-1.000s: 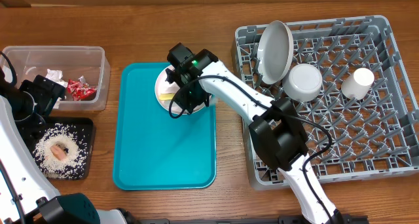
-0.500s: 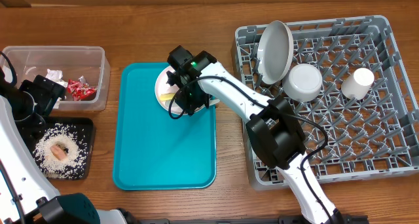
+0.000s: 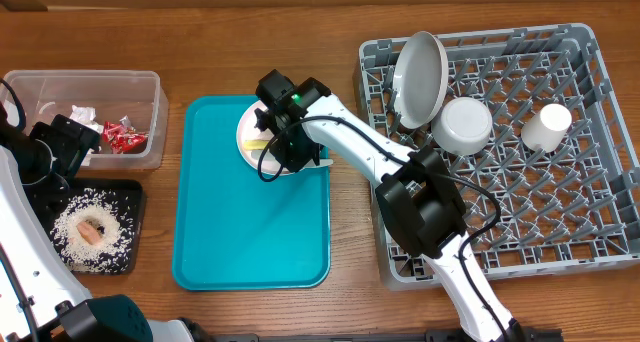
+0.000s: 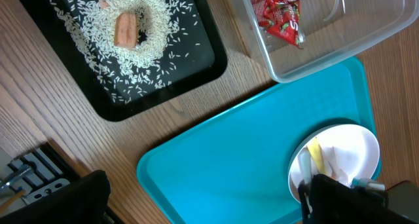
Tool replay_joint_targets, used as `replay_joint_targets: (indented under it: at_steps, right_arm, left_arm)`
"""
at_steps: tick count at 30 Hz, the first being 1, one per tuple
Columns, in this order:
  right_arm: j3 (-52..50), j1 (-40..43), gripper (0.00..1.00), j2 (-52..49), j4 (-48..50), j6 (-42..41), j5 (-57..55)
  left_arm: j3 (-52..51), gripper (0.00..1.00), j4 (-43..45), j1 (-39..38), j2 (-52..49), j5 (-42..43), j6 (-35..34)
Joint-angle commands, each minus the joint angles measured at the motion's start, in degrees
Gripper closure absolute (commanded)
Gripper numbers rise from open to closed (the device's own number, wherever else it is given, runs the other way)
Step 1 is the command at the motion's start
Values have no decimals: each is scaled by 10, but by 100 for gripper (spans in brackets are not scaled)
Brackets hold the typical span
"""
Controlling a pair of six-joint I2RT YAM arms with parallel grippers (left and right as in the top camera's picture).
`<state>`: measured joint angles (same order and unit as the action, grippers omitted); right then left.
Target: Sort waste into correct bins and load items into the dishwasher rack
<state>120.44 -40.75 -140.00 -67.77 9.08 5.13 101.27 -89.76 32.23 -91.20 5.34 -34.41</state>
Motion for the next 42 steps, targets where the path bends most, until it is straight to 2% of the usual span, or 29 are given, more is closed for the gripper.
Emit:
replay_joint_targets:
  at_steps: [1,6,10,13,16,24,30,37,38,42]
  right_arm:
    - [27,2,72,-5,0,-3,1]
    - [41,2,75,-5,-2,-12,1]
    - [64,2,82,-5,-18,-16,1]
    - [79,3,82,-5,-25,-16,1]
    - [79,3,76,-5,-30,-16,1]
    - [52,3,69,-5,-28,-16,1]
    - [9,3,68,-5,-6,-16,5]
    - [7,0,68,-5,0,-16,13]
    - [7,0,69,-5,1,-16,13]
    - [7,0,84,-5,6,-23,12]
  left_arm:
    - [-5,0,1,-4,2,0,-5]
    - [-5,0,1,-4,2,0,-5]
    - [-5,0,1,-4,2,0,-5]
    - [-5,0,1,-4,2,0,-5]
    - [-5,0,1,-4,2,0,-5]
    - [-5,0,1,-4,2,0,-5]
    - [-5,0,1,-4,2,0,-5]
    - [-5,0,1,-4,2,0,-5]
    - [-5,0,1,-4,2,0,-5]
    - [-5,0,1,-4,2,0,-5]
